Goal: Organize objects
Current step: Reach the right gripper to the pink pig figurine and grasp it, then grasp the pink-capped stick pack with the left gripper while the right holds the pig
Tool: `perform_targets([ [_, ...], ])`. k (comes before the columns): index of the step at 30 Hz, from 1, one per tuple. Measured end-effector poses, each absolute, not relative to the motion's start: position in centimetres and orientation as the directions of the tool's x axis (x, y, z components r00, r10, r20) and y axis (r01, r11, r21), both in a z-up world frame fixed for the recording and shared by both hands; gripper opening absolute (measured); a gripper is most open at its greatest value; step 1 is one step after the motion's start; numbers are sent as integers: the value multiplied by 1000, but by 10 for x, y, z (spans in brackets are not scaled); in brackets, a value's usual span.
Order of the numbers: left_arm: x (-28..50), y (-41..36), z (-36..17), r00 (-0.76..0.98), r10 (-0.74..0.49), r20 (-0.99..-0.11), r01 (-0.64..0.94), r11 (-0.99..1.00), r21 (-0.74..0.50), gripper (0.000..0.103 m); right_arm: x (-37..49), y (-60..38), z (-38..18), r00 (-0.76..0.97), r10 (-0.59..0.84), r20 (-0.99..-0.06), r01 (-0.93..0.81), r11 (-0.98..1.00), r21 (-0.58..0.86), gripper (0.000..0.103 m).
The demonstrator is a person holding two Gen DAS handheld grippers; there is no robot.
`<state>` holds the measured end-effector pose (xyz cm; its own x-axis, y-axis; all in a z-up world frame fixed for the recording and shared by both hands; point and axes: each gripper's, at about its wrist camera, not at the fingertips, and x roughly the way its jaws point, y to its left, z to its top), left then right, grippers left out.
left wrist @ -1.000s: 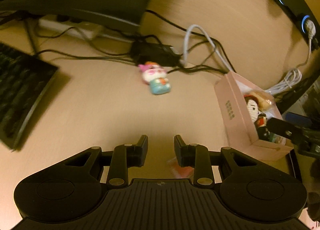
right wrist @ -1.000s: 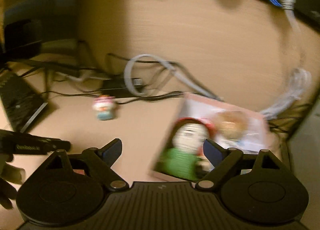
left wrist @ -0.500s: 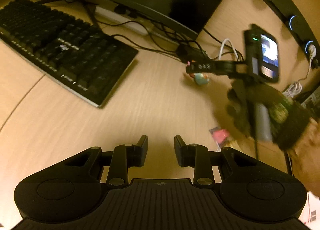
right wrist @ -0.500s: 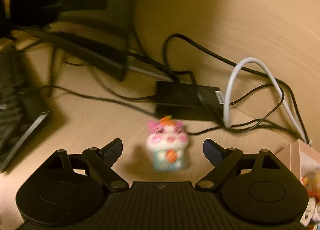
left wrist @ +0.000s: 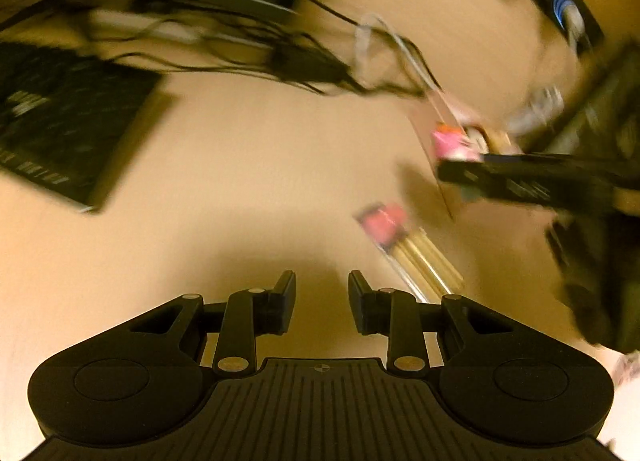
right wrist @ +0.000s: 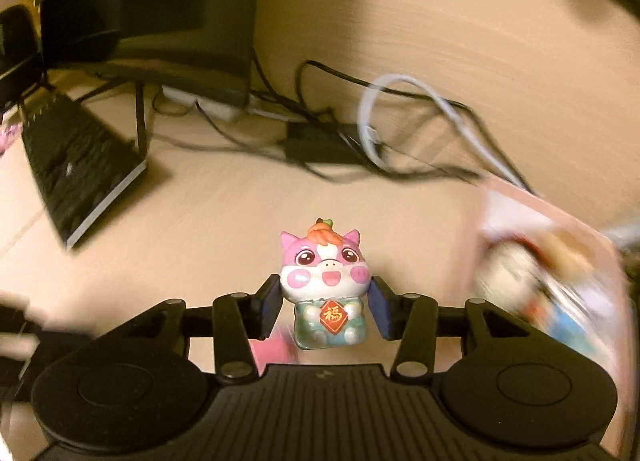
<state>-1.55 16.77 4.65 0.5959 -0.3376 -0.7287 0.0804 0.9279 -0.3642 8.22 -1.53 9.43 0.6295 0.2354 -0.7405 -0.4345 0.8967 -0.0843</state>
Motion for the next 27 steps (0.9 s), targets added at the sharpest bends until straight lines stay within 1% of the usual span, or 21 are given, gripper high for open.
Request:
perform_targets([
  [4, -7, 122, 40, 573, -336, -747, 165, 941, -296, 32, 41, -67, 83, 659, 141, -738, -346, 929, -131, 47],
  [8, -2, 92, 34, 567, -309, -764, 191, 951, -243, 32, 30, -118, 54, 669, 24, -743, -201, 968, -149, 47],
  [10, 2, 79, 32, 565, -289, -773, 205, 956, -209, 32, 29, -134, 44, 670, 11, -743, -161, 978, -130, 47],
  [13, 4, 63, 31, 552, -255, -794, 198, 965, -172, 32, 29, -149, 33, 690, -24, -723, -113, 983, -141, 47],
  [15, 1, 57, 31, 553, -246, -796, 209, 966, -153, 32, 30, -157, 30, 688, -14, -725, -104, 988, -117, 47],
  [17, -1, 53, 32, 563, -221, -796, 203, 971, -127, 32, 30, -158, 30, 703, -5, -711, -114, 986, -119, 50],
  [19, -3, 54, 32, 570, -193, -798, 169, 979, -116, 32, 29, -157, 32, 720, 0, -694, -117, 986, -121, 62],
  [21, -4, 58, 33, 577, -153, -802, 142, 986, -86, 32, 27, -154, 36, 742, 22, -670, -142, 982, -125, 65],
  [24, -5, 69, 34, 591, -91, -802, 75, 995, -58, 31, 23, -146, 39, 767, 35, -641, -172, 973, -153, 67],
  [27, -4, 75, 34, 605, -64, -794, 39, 998, -50, 30, 24, -145, 36, 763, 27, -645, -164, 974, -154, 67],
])
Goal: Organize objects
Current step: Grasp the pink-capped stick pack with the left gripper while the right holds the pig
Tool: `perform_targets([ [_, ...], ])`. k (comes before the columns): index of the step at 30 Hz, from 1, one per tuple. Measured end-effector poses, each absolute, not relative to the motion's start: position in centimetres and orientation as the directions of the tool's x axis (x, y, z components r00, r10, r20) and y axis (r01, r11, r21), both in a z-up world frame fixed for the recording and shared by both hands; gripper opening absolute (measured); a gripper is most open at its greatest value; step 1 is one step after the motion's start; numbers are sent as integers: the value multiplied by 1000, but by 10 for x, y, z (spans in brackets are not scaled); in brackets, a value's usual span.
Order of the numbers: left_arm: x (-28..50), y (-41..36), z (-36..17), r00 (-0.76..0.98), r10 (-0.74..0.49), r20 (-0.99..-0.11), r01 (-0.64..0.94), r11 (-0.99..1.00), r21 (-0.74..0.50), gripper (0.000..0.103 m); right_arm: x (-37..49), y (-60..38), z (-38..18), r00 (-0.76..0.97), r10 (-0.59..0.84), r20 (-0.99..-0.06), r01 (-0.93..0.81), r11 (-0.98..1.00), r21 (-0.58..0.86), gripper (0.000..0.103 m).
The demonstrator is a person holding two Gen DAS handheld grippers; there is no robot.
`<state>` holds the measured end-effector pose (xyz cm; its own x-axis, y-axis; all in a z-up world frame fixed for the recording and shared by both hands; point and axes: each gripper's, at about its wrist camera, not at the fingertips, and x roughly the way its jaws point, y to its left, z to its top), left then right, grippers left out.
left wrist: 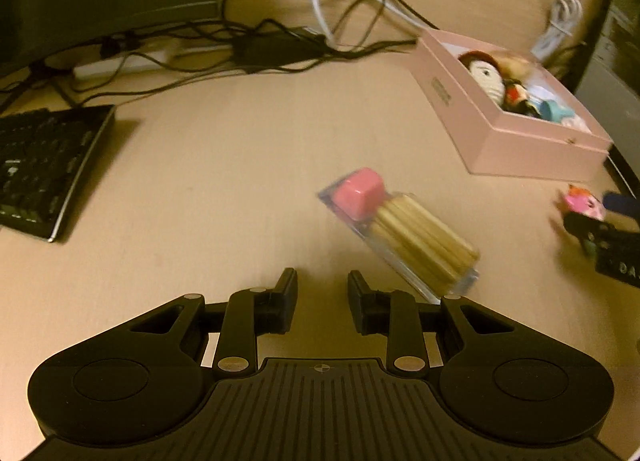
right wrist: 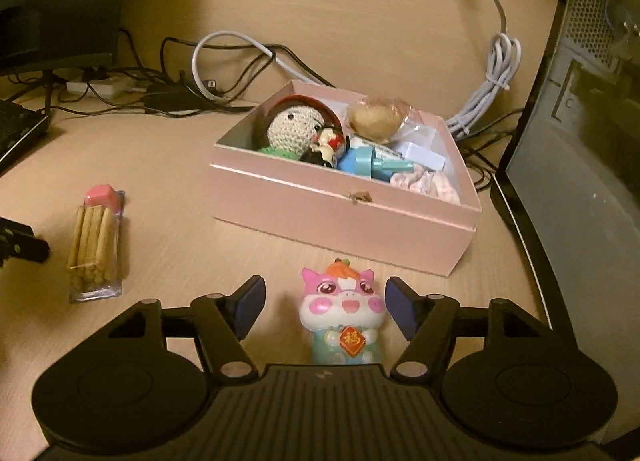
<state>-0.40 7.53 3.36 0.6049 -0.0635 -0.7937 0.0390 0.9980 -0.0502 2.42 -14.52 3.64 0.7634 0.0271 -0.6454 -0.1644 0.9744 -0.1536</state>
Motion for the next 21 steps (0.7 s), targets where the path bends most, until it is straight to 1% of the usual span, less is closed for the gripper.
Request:
perform_targets([
  [2, -2, 72, 33, 612, -48, -789, 34, 999, -34, 31, 23, -147, 33, 765, 6, -644, -145, 976, -163, 67],
  [3, -2, 69, 33, 615, -46, -788, 39, 999, -27, 36, 21, -150, 32, 769, -7, -639, -132, 976, -170, 68],
  [4, -2, 65, 32, 617, -45, -786, 50, 999, -18, 43, 18, -153, 31, 772, -17, -636, -120, 978, -172, 70],
  [5, -3, 61, 31, 618, -45, -785, 63, 998, -8, 47, 15, -159, 29, 771, -25, -636, -105, 981, -165, 72],
  [7, -5, 55, 29, 624, -55, -780, 93, 996, 5, 63, 10, -169, 25, 770, -24, -638, -87, 986, -142, 75],
  [8, -5, 52, 28, 623, -62, -780, 101, 995, 2, 67, 7, -174, 22, 766, -26, -643, -77, 988, -132, 75],
  [9, -4, 49, 27, 621, -63, -781, 107, 994, 5, 73, 5, -177, 19, 761, -28, -649, -70, 990, -125, 75],
  [10, -4, 47, 27, 618, -67, -784, 114, 993, 5, 78, 4, -181, 16, 756, -27, -654, -64, 991, -115, 78],
  [11, -4, 44, 26, 613, -72, -787, 123, 992, 5, 81, 1, -183, 15, 761, -22, -648, -55, 994, -99, 81],
  [13, -4, 38, 25, 601, -88, -794, 151, 988, 5, 90, -2, -187, 13, 762, -16, -648, -46, 996, -79, 83],
  [15, -3, 34, 25, 583, -106, -805, 157, 987, -16, 92, -4, -189, 13, 763, -10, -646, -46, 997, -69, 83],
  [16, -2, 37, 29, 574, -141, -807, 127, 988, -82, 90, -4, -189, 13, 763, -8, -647, -46, 997, -66, 84],
  [18, -2, 49, 38, 578, -234, -782, 29, 963, -268, 89, -6, -190, 12, 762, -3, -647, -45, 997, -57, 85],
  [19, 0, 52, 42, 586, -250, -771, -9, 949, -315, 89, -5, -191, 12, 761, 0, -649, -43, 998, -51, 85],
  [21, 9, 51, 47, 604, -236, -762, -74, 935, -348, 89, -4, -192, 12, 759, 5, -652, -42, 998, -41, 87],
])
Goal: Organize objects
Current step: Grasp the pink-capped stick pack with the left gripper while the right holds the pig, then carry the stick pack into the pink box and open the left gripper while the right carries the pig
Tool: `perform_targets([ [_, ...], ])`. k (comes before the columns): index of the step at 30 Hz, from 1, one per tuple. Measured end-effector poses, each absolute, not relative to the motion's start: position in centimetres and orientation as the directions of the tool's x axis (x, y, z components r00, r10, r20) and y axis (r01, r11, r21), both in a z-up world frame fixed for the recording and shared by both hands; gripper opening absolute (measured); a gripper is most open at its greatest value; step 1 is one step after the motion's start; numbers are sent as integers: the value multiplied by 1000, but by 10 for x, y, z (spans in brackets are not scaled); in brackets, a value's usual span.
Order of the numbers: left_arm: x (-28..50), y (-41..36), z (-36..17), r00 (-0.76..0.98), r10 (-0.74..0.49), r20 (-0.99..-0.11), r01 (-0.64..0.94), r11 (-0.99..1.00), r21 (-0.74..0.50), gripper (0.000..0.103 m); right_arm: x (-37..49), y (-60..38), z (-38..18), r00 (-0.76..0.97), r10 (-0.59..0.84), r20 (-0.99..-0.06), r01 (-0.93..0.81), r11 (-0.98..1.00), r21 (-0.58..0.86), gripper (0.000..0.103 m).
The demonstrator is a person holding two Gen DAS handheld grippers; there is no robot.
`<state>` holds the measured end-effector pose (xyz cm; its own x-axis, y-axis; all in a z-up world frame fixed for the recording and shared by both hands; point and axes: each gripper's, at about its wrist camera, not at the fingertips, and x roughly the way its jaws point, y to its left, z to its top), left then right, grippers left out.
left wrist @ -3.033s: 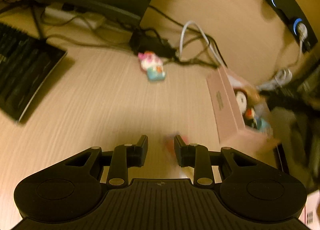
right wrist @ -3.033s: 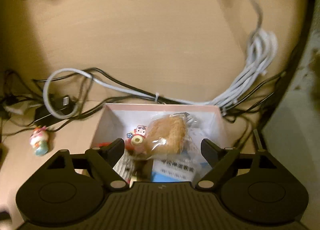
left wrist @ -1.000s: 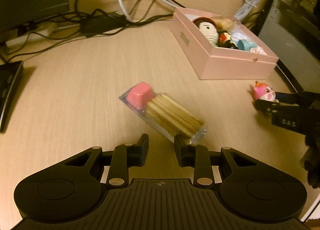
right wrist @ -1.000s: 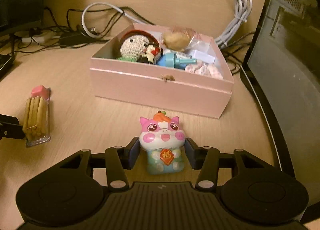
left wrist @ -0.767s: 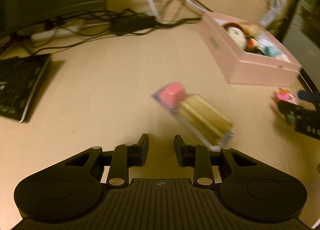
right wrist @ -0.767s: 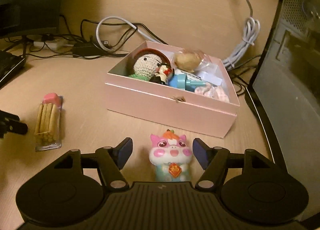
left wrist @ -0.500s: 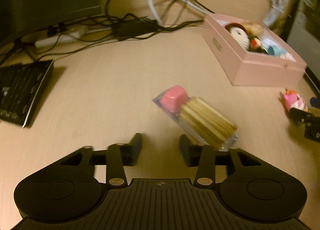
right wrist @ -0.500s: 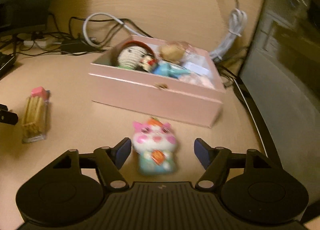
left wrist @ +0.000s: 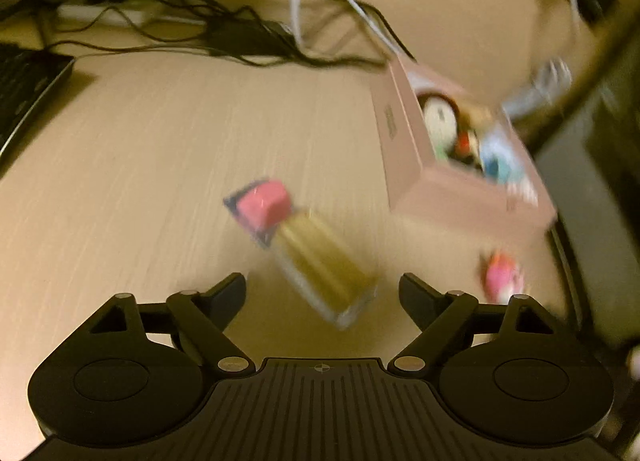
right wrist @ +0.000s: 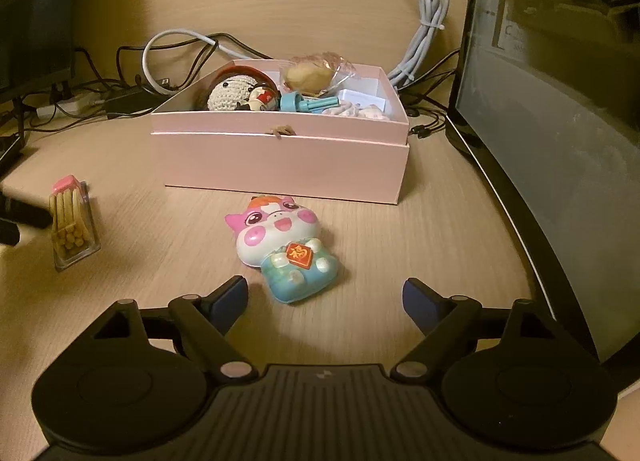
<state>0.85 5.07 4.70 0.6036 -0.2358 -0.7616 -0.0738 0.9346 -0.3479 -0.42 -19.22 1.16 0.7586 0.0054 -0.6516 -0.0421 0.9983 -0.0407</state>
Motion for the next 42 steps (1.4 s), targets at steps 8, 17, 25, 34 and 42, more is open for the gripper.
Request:
perform_targets([
  [8, 45, 29, 32, 564, -56, -824, -205, 957, -206, 87, -1, -194, 12, 753, 12, -658, -47, 998, -36, 93],
  [17, 41, 10, 27, 604, -16, -796, -78, 994, -79, 50, 2, -191, 12, 744, 8, -668, -52, 998, -46, 99],
  [25, 26, 27, 30, 591, -125, -797, 79, 992, -97, 38, 10, -179, 17, 760, 23, -649, -106, 990, -89, 99],
  [34, 16, 44, 30, 568, -184, -802, 196, 977, -86, 39, 46, -162, 17, 727, 69, -684, -159, 985, -70, 63],
  [42, 30, 40, 27, 594, -199, -780, 220, 972, -80, 39, 40, -141, 32, 710, 65, -702, -167, 983, -77, 51],
])
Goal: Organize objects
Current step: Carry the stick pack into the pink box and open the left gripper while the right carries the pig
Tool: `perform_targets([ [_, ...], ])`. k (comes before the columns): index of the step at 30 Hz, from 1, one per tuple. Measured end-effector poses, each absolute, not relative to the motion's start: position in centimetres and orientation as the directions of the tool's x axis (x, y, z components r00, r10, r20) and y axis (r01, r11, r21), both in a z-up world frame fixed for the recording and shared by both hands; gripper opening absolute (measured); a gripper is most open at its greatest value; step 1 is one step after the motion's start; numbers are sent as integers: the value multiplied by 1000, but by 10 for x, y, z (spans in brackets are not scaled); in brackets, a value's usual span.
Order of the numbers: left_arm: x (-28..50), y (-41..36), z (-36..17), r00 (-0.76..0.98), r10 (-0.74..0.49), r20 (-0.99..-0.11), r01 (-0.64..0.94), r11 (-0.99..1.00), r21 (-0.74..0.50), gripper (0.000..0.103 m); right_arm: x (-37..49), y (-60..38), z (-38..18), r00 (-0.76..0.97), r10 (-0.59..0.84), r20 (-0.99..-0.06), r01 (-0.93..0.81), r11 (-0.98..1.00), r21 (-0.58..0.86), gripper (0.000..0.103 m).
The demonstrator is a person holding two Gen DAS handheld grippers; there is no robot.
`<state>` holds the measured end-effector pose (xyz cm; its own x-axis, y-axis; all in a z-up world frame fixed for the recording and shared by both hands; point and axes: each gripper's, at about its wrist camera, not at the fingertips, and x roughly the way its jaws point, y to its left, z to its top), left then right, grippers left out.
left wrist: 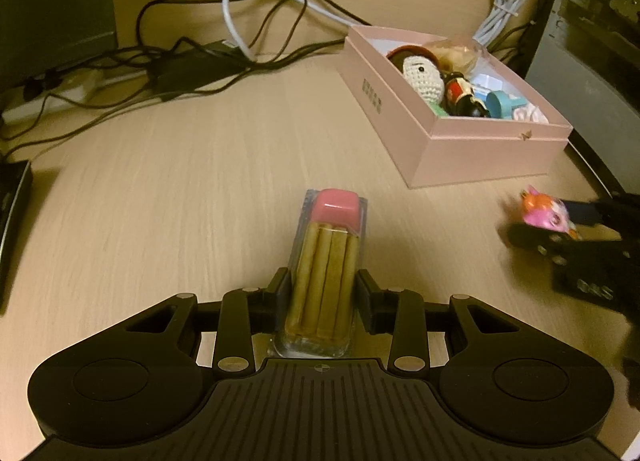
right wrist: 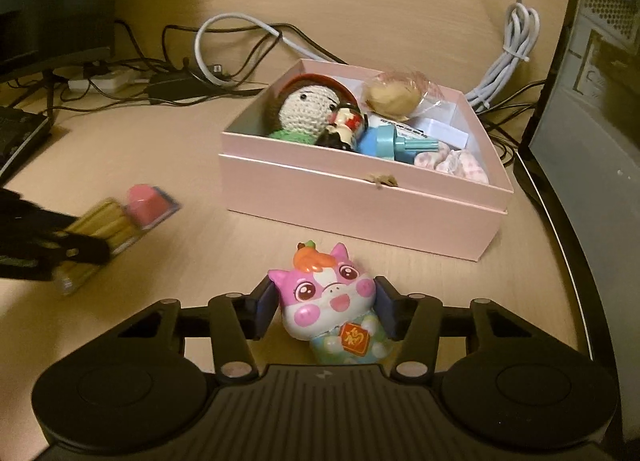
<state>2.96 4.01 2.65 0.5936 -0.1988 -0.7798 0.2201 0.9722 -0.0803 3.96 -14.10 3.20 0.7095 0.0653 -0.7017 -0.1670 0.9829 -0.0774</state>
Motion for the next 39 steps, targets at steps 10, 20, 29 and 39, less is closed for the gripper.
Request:
perform_targets([
  [10, 27, 43, 28, 551, -308, -776, 305, 939, -156, 37, -2, -150, 63, 718, 14, -696, -95, 992, -79, 51],
  [20, 7, 43, 46, 468, -482, -740, 330, 873, -360, 37, -29, -175, 64, 695, -51, -718, -11, 997, -81, 51],
  [29, 32, 19, 91, 522, -539, -661, 390, 840, -377, 37, -35, -182, 68, 708, -39, -705, 16, 999, -39, 51],
  [39, 109, -46, 110, 593, -543, -595, 460, 834, -304, 37, -47, -204, 80, 740, -77, -668, 90, 996, -15, 51],
])
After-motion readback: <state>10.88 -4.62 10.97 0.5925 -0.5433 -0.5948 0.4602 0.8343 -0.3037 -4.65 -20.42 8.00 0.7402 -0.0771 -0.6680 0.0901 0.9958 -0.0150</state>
